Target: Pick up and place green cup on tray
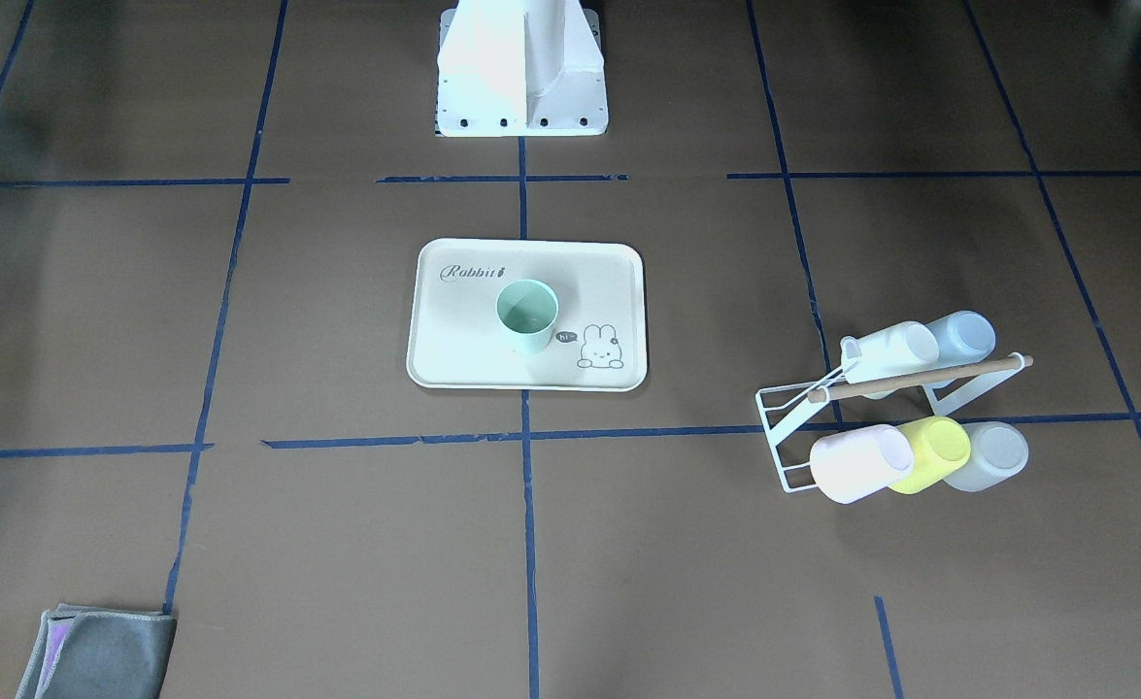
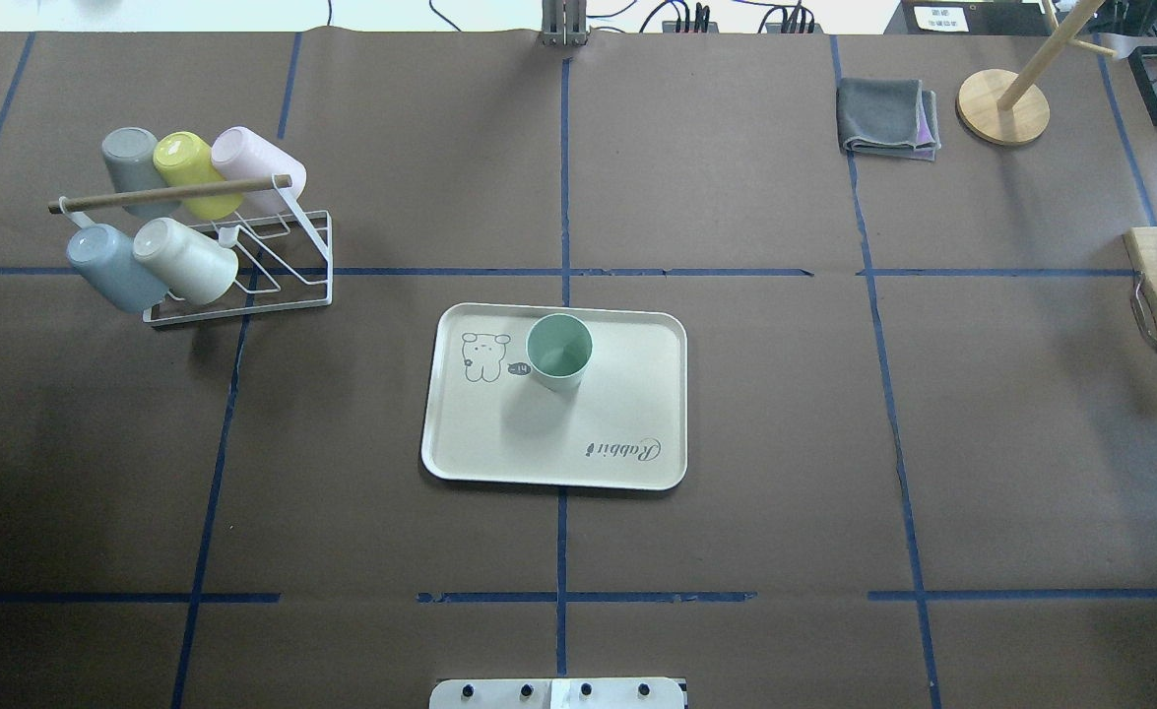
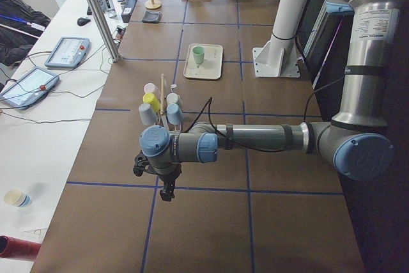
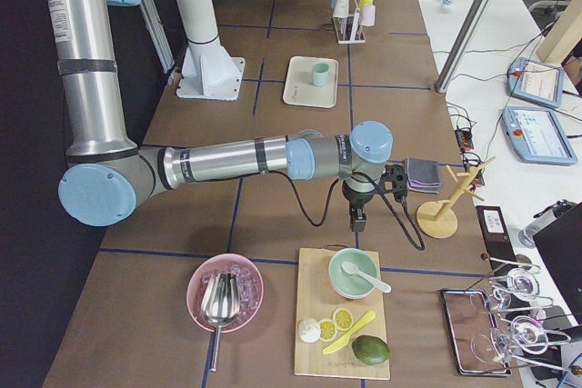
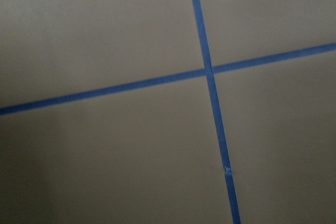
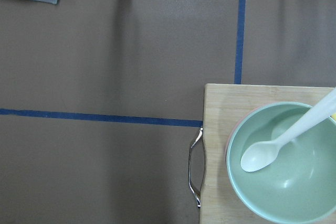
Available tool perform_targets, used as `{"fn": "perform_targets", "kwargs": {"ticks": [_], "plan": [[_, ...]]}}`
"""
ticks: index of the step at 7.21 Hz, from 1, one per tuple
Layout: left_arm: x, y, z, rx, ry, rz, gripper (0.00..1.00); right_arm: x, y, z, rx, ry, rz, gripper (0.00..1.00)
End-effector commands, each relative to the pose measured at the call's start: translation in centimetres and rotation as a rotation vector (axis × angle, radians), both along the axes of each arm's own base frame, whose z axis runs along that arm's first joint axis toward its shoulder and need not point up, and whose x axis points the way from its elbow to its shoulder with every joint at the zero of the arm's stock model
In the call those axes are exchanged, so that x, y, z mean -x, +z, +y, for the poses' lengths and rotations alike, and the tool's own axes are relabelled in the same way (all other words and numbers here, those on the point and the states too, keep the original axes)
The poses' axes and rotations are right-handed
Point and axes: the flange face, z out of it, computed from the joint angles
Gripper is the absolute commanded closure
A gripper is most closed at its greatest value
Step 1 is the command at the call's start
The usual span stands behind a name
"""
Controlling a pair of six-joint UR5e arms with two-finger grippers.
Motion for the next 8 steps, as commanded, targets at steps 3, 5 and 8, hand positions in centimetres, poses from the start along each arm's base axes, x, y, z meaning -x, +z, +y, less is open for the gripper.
{"fn": "perform_targets", "kwargs": {"ticks": [3,5,8], "plan": [[2.8,-0.8,0.5,0.048,-0.064,0.007,0.00,-1.2,0.8,0.2,0.020,0.022,-0.001,0.00],[2.8,0.0,0.8,0.066,-0.069,0.007,0.00,-3.0,3.3,0.5,0.067,0.053,-0.006,0.00],[2.7,0.0,0.8,0.064,-0.069,0.007,0.00,-4.4,5.7,2.1,0.106,0.078,-0.005,0.00]]}}
